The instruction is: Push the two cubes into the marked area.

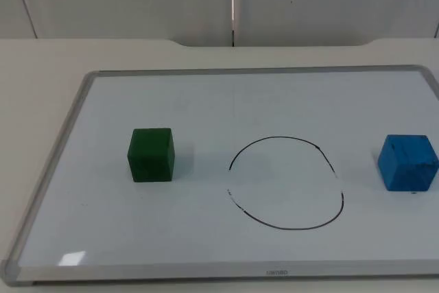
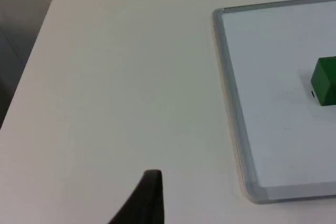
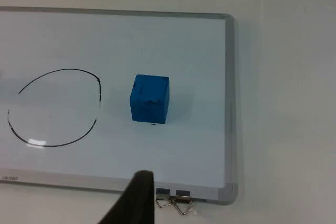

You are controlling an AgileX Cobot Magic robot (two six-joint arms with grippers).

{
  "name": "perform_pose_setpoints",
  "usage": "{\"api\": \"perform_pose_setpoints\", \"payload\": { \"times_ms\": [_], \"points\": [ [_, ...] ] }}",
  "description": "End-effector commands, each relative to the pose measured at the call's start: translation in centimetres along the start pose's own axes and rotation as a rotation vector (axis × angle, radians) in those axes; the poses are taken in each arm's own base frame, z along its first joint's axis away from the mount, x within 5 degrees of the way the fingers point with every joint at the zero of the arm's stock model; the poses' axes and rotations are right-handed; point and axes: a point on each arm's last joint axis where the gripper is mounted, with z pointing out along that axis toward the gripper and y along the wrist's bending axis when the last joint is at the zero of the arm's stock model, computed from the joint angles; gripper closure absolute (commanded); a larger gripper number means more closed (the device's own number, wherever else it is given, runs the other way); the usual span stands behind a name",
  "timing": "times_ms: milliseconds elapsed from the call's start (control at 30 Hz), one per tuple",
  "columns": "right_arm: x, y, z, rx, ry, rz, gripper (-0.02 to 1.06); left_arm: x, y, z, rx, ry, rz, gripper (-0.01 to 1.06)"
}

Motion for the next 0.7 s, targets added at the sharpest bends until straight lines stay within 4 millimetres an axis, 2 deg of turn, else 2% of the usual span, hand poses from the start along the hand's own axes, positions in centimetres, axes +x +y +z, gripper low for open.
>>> {"api": "perform_pose_setpoints", "payload": {
  "times_ms": [0,433,667],
  "points": [
    [0.1,0.0,0.1,0.007,-0.005,-0.008,-0.01,-0.7,0.0,-0.4,0.005,-0.044,-0.010,0.00],
    [0.1,0.0,0.1,0.007,-0.005,-0.008,-0.01,-2.6,-0.1,0.7,0.025,-0.054,-0.022,0.00],
    [0.1,0.0,0.1,0.007,-0.005,-0.008,-0.01,-2.8,-0.1,1.0,0.027,-0.042,-0.023,0.00]
  ]
}}
